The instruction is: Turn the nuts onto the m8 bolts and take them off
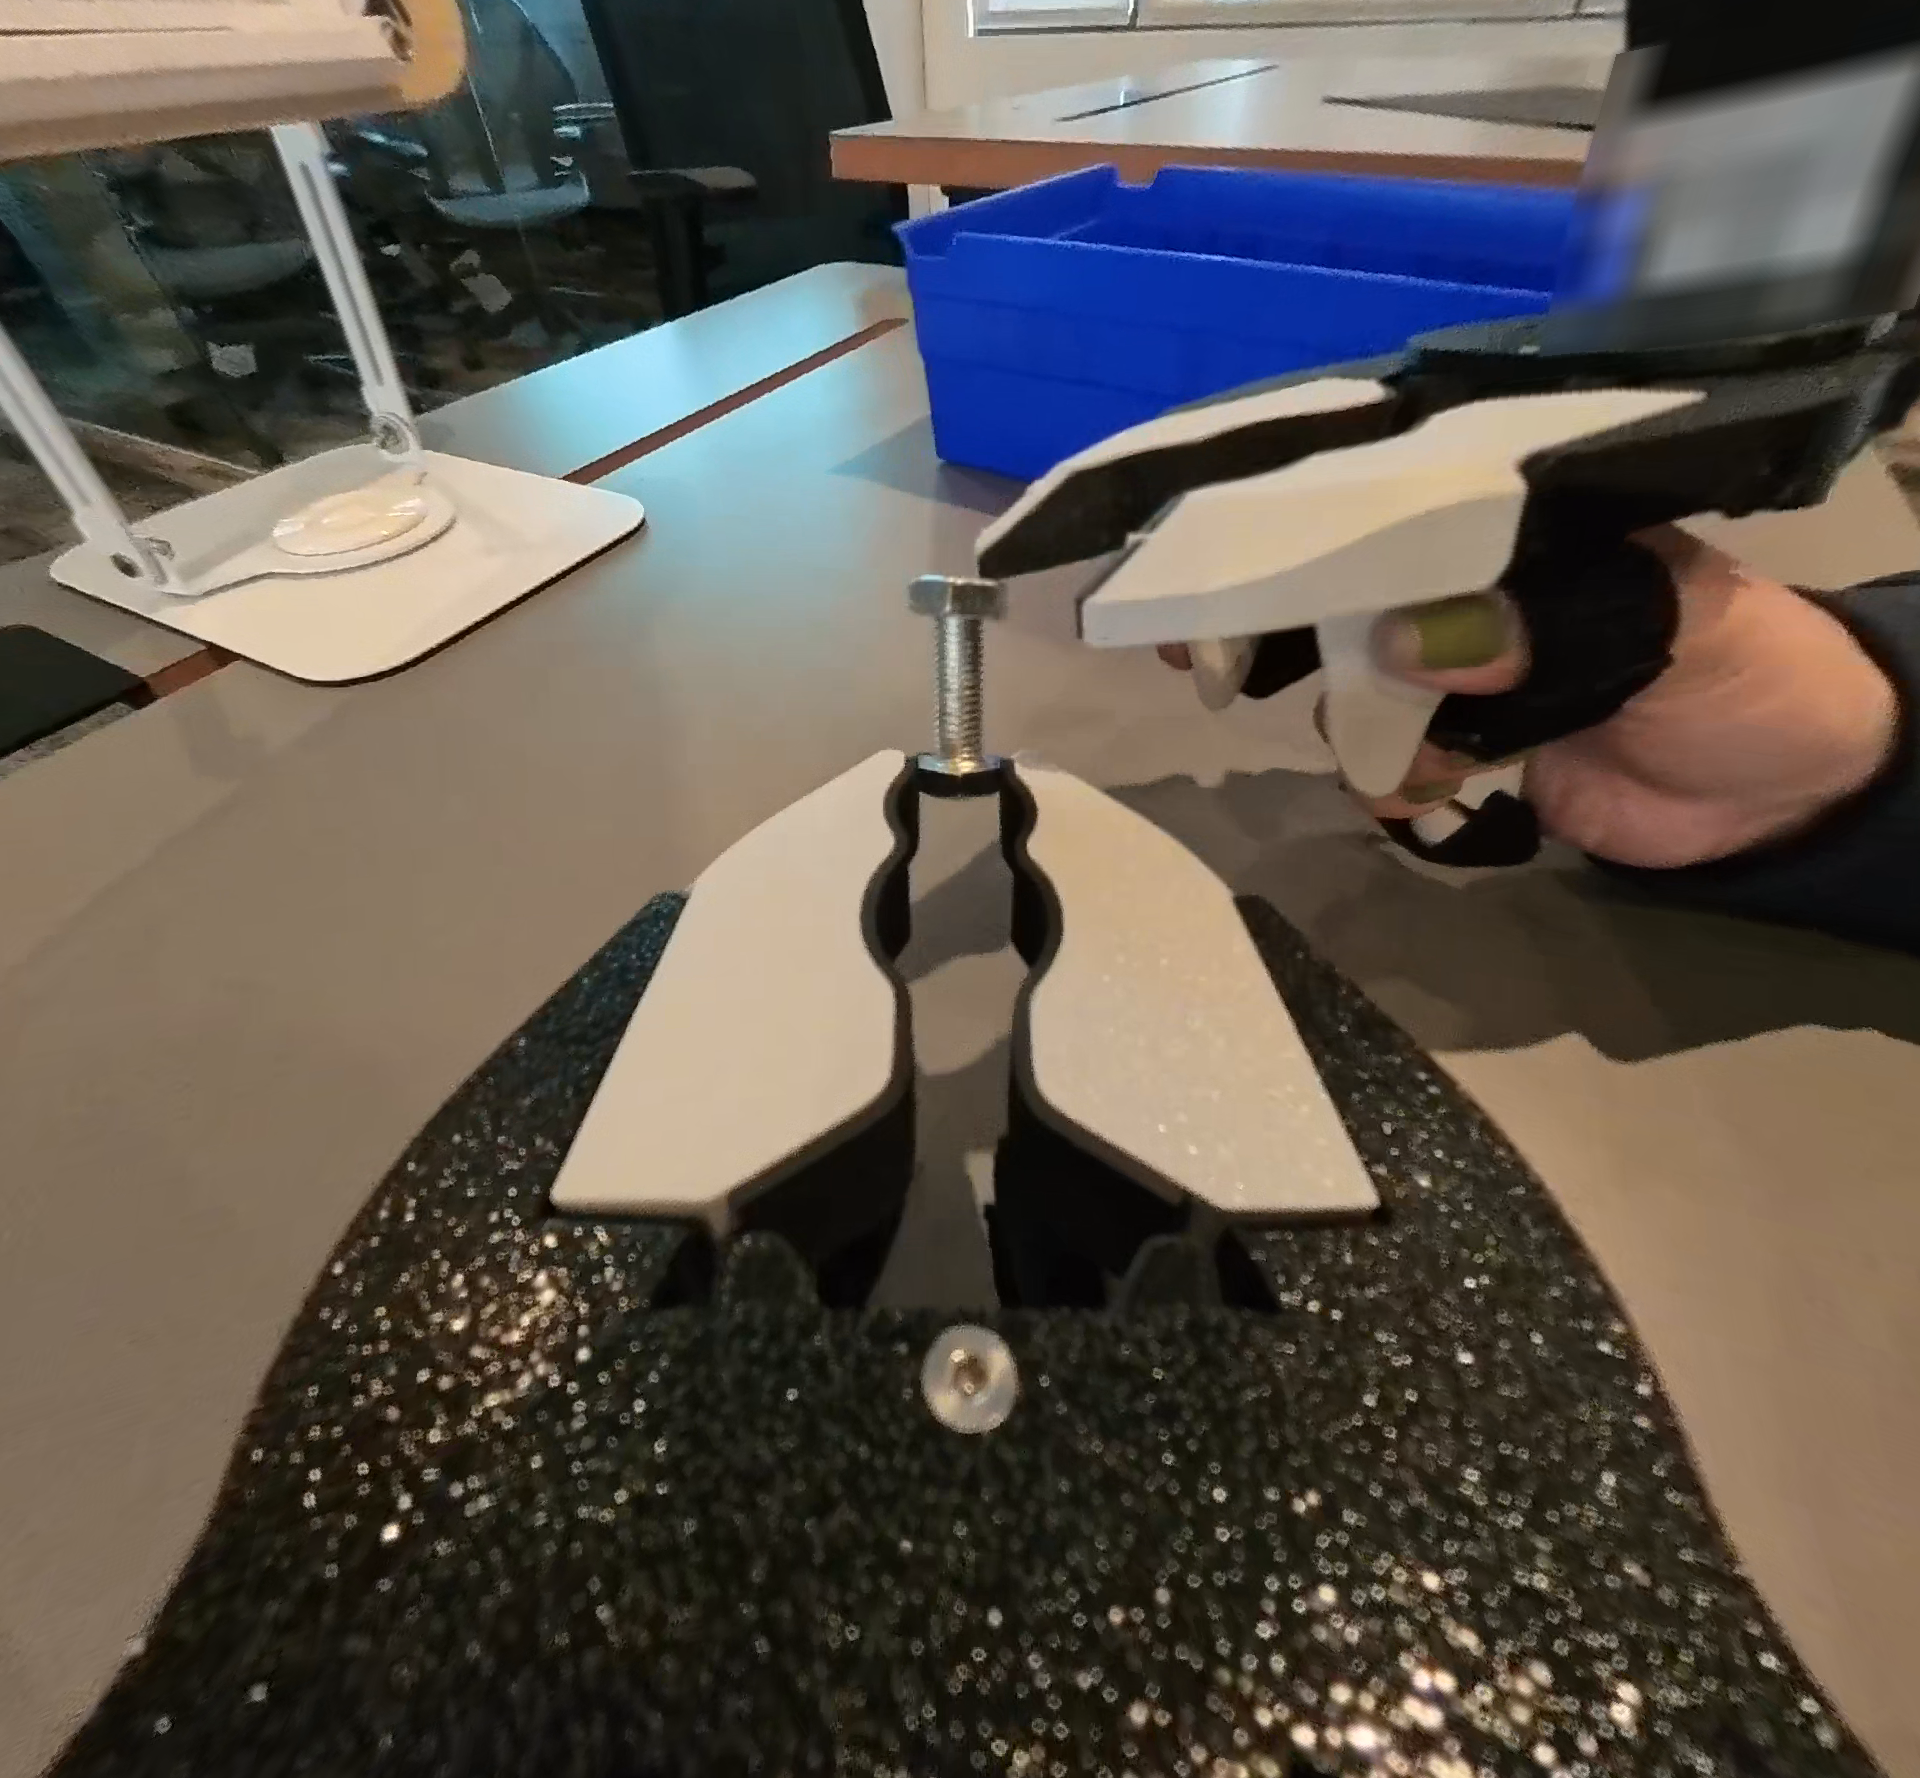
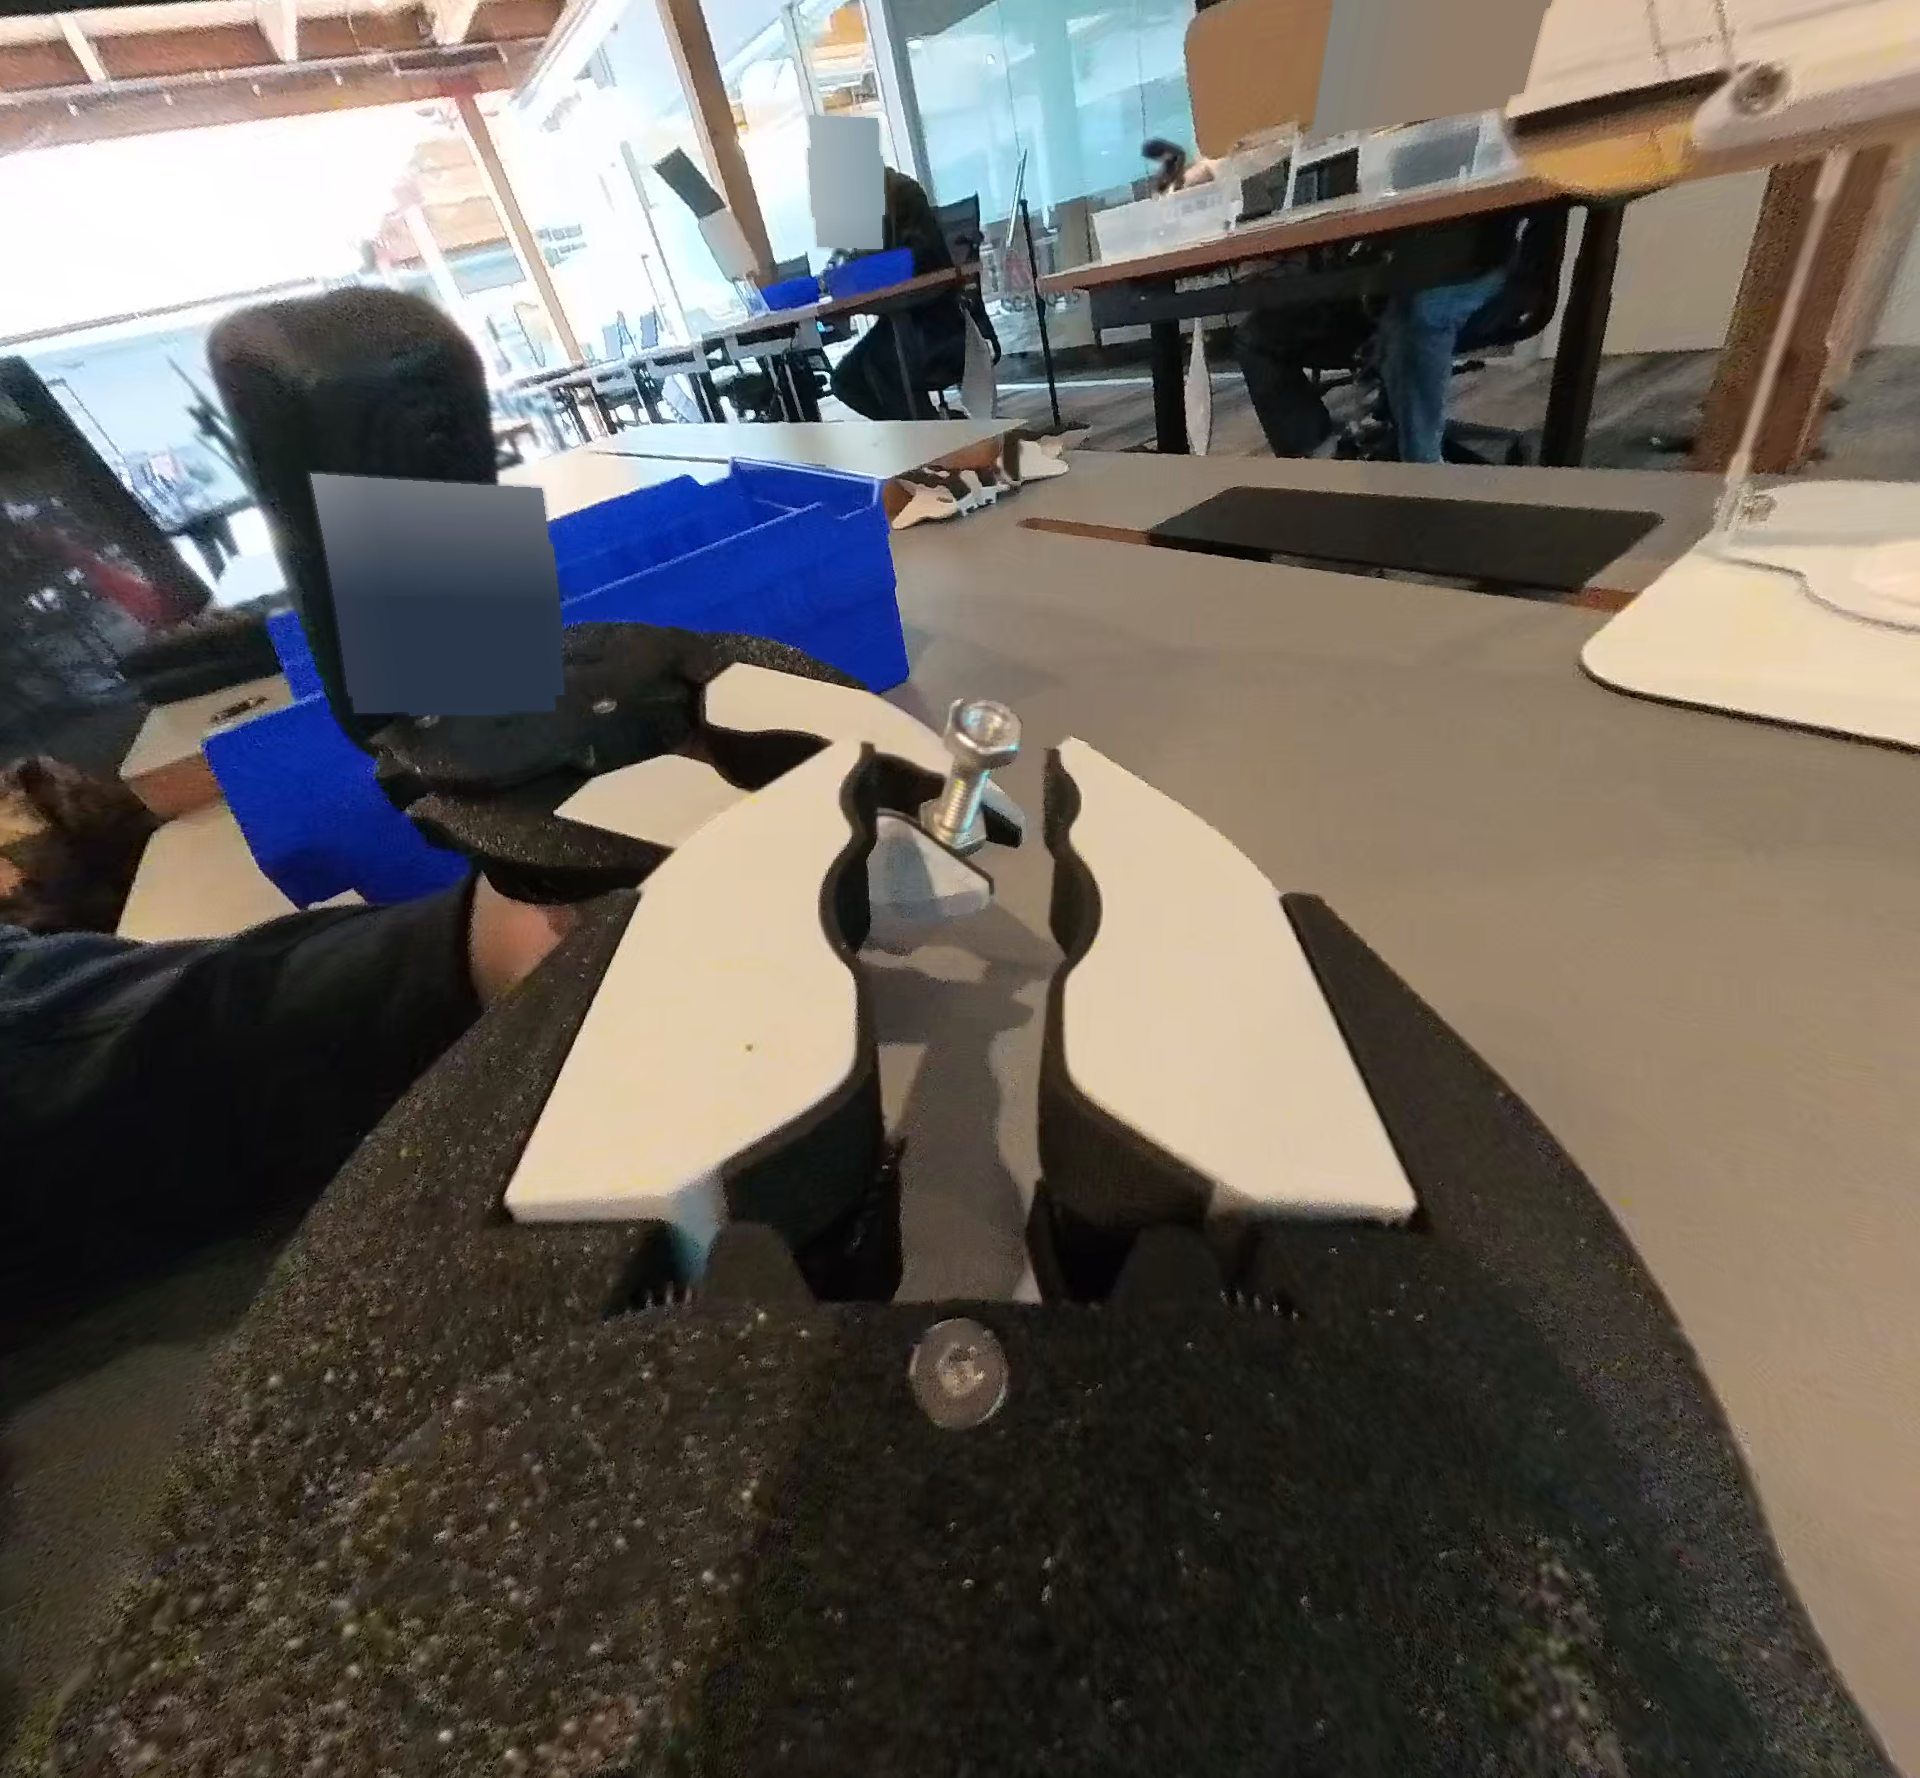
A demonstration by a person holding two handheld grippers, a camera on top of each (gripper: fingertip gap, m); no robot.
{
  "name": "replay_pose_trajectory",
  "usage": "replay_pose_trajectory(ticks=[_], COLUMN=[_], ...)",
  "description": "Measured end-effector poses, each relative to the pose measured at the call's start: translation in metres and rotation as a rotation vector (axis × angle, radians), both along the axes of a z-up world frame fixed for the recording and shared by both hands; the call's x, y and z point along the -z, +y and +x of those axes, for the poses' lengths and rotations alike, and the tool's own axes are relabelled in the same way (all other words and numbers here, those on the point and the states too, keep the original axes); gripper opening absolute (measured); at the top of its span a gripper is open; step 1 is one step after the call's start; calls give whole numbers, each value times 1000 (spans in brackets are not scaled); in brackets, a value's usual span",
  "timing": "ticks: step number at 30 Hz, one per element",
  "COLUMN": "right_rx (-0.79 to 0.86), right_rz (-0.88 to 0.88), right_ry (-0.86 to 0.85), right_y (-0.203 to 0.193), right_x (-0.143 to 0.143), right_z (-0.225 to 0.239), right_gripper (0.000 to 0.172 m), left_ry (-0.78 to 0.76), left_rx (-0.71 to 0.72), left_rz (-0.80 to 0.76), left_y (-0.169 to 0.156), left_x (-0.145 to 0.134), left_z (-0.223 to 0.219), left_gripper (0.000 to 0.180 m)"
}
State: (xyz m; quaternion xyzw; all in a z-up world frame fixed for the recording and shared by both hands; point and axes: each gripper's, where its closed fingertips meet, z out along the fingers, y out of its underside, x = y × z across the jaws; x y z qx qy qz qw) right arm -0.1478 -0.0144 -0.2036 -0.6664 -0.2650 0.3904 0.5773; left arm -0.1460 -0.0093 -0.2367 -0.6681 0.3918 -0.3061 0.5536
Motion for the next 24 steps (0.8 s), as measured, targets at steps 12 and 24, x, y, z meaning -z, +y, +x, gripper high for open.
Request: replay_pose_trajectory(ticks=[12,24], right_rx=[-18,-30], right_rz=[38,78], right_ry=[-19,-5], right_y=[-8,-13], right_x=[0,-5], right_z=[-5,-6], right_gripper=[33,24], left_ry=[-17,-30], left_rx=[26,15], left_rz=[-8,-20], left_y=[-3,-1], left_x=[-1,-2], left_z=[2,-1], left_gripper=[14,14])
